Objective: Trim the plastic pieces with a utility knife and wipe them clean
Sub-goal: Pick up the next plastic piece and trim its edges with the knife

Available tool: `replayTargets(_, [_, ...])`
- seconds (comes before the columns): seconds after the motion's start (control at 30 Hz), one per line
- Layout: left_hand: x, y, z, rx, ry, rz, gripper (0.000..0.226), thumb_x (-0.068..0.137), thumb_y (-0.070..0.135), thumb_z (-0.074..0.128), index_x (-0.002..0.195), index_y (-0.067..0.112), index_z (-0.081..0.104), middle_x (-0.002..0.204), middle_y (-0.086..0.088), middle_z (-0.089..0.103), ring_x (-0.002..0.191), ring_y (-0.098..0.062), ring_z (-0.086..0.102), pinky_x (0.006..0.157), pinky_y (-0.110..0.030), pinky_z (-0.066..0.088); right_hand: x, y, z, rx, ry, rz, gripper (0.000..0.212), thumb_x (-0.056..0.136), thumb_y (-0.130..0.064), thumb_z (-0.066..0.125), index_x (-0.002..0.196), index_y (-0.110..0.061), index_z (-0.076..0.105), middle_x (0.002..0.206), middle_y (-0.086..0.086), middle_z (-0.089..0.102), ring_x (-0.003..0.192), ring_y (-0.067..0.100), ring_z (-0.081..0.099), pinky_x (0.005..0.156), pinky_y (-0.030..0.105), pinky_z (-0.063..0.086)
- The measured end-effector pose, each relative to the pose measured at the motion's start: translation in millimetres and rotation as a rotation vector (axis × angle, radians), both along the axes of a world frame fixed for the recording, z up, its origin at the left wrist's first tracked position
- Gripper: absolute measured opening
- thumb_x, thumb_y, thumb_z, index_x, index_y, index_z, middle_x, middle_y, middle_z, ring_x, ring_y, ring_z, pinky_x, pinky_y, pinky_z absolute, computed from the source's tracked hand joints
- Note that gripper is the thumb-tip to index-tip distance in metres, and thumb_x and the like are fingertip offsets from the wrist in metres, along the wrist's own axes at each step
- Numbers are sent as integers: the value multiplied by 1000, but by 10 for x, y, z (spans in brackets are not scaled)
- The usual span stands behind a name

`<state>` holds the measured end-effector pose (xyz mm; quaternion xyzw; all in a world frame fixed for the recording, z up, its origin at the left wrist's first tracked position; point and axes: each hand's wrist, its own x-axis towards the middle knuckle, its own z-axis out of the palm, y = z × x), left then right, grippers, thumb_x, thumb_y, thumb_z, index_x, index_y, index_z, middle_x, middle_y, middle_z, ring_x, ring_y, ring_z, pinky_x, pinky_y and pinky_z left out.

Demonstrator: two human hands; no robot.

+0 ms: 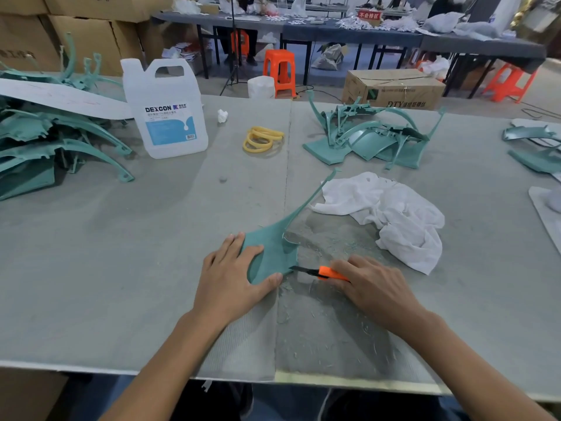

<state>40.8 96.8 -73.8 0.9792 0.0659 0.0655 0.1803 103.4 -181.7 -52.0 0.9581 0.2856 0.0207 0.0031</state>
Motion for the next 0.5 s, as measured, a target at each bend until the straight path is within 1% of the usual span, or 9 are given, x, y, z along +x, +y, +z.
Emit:
replayTargets(0.1, [0,-24,49,-2,22,7,86,76,92,31,146,42,39,167,2,16,154,-13,5,118,-38,15,-15,18,7,47,-3,-33,56,93,-73,11,121,-41,47,95,-13,51,90,15,59,57,31,38])
replayTargets(0.13, [-2,-22,78,3,54,0,92,74,95,27,149,42,35,168,2,13,154,-13,3,119,-39,14,-17,25,14,78,10,-52,55,93,-72,12,120,-41,48,95,-13,51,89,16,60,57,32,40])
replayTargets(0.23, [-54,60,162,44,210,-90,113,63,104,23,158,44,12,169,2,-5,153,-13,-8,121,-41,7,-8,11,40,175,66,-113,50,95,-70,20,119,-40,51,101,-12,57,92,14,61,65,35,47])
replayTargets(0.3, [-146,132,212,64,287,-147,119,60,106,26,158,44,3,168,1,-11,153,-13,-12,121,-40,6,-15,-10,48,219,81,-132,44,96,-69,26,117,-41,52,104,-13,58,93,13,60,69,37,49])
replayTargets(0.33, [-198,154,240,59,286,-152,117,61,104,30,159,43,4,169,1,-7,153,-14,-8,121,-39,8,-26,-20,49,245,88,-142,43,96,-69,27,115,-40,52,103,-13,58,92,12,60,70,38,50])
replayTargets(0.37, [-243,162,271,50,261,-149,113,65,101,35,158,42,11,169,2,1,154,-14,-1,121,-37,12,-33,-26,50,273,93,-150,43,95,-70,27,113,-40,52,100,-13,58,90,11,59,70,37,50])
replayTargets(0.43, [-309,137,334,57,158,-147,95,72,89,43,153,40,30,165,6,24,151,-14,22,117,-33,25,-43,-39,58,342,97,-162,39,94,-71,30,107,-40,51,91,-14,56,81,9,56,65,33,46])
replayTargets(0.5, [-341,125,403,57,6,-145,75,77,70,44,143,35,49,151,9,49,135,-15,48,105,-31,40,-63,-47,87,490,109,-179,31,95,-68,36,96,-40,49,80,-15,55,72,8,53,60,30,38])
